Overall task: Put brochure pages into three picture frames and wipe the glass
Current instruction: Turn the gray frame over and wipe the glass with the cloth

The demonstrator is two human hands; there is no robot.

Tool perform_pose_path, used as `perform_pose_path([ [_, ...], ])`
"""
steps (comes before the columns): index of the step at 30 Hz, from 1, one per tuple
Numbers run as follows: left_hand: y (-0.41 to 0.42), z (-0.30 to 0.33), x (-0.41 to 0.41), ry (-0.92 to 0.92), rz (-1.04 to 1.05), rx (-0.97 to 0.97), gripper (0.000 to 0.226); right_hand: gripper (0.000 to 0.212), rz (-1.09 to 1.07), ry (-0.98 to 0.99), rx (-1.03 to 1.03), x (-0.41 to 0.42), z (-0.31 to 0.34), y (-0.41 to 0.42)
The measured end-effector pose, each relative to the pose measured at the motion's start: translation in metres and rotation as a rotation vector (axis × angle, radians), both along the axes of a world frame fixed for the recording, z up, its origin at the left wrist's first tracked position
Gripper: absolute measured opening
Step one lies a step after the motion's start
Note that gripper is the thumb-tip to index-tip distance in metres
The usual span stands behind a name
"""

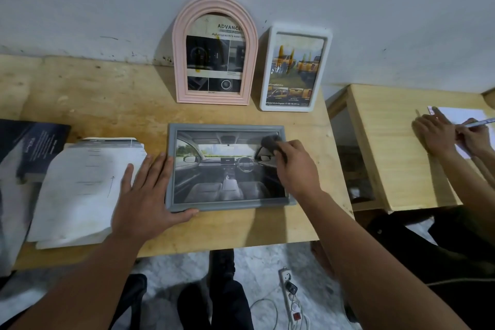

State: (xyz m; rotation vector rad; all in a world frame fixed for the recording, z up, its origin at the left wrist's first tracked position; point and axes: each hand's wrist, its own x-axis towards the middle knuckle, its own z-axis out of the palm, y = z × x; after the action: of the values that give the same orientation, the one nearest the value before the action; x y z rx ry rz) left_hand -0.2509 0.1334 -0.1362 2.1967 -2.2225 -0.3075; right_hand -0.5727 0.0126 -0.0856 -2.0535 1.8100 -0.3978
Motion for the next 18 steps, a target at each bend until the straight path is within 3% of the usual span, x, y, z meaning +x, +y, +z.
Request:
perform_pose_path([
  [3, 0.000, 0.000, 0.000, 0.003, 0.002, 0.001, 0.132, 0.024, 0.082, 0.120, -0.011, 0.017, -0.023, 0.024],
  [11, -0.001, -0.001, 0.000, -0.009, 0.009, 0.002, 0.132, 0.025, 0.259, 0.059, -0.005, 0.083, -0.034, 0.076],
  [15, -0.001, -0.002, -0.001, -0.003, 0.010, -0.002, 0.132, 0.030, 0.366, -0.146, 0.135, 0.093, -0.022, 0.073],
  [18, -0.001, -0.002, 0.000, 0.004, 0.013, 0.001, 0.131, 0.033, 0.223, -0.231, 0.105, 0.067, -0.011, 0.051],
])
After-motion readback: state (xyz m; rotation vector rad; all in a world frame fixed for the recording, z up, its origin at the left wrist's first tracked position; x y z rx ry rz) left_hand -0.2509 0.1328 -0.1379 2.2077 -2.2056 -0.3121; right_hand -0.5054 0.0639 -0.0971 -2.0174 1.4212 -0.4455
